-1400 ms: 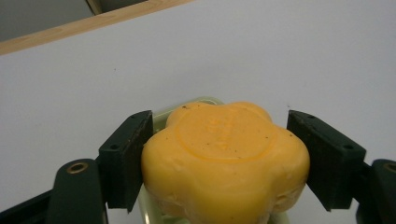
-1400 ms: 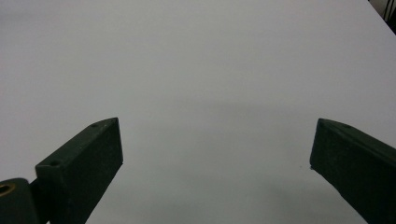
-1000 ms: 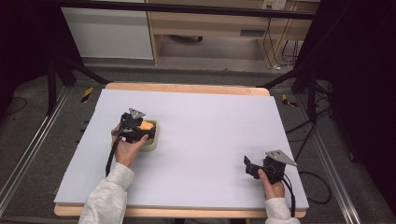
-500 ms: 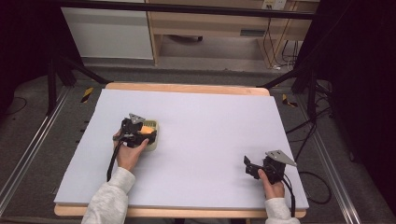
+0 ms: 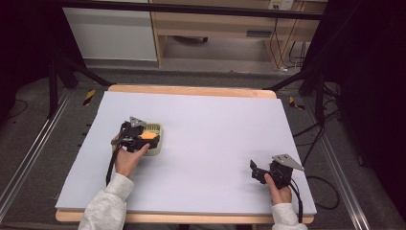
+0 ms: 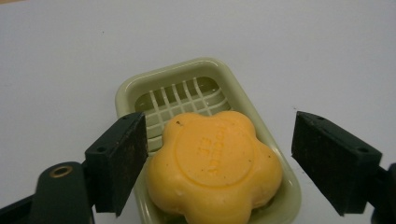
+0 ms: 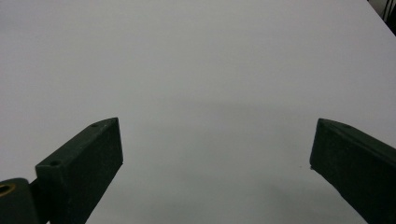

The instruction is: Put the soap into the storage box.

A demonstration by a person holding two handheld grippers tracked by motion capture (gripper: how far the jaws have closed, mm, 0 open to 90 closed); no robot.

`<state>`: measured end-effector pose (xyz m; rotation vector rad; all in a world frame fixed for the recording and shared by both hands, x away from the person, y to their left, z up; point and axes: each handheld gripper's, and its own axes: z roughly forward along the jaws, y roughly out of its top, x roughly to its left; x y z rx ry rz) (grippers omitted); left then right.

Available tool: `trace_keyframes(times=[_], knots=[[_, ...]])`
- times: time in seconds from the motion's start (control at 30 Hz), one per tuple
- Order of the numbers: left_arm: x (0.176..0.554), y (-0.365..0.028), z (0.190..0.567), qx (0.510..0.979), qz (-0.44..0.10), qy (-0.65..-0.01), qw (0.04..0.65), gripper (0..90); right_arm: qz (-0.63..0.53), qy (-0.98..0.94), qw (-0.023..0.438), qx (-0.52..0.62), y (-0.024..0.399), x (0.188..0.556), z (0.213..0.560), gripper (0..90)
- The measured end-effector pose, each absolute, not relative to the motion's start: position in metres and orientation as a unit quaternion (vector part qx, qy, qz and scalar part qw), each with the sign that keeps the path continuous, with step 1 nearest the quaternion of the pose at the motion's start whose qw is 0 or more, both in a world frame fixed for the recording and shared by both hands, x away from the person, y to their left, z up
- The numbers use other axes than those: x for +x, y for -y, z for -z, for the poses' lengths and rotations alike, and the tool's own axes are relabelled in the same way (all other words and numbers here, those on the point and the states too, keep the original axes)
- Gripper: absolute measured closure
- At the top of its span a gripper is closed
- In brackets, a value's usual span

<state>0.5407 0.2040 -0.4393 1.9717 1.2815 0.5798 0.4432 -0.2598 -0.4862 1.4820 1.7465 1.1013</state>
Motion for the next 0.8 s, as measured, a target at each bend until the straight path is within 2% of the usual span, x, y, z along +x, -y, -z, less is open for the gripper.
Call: trace_keyframes(times=[0.33,0.8], knots=[[0.515,-0.23,0.423,0.765,-0.223,-0.48,0.366,25.0,-0.414,-0.656,0.295,0.558,0.26,0.443,0.486,3.0],[0.475,-0.283,0.456,0.76,-0.223,-0.501,0.348,27.1,-0.413,-0.656,0.29,0.561,0.26,0.444,0.486,3.0]])
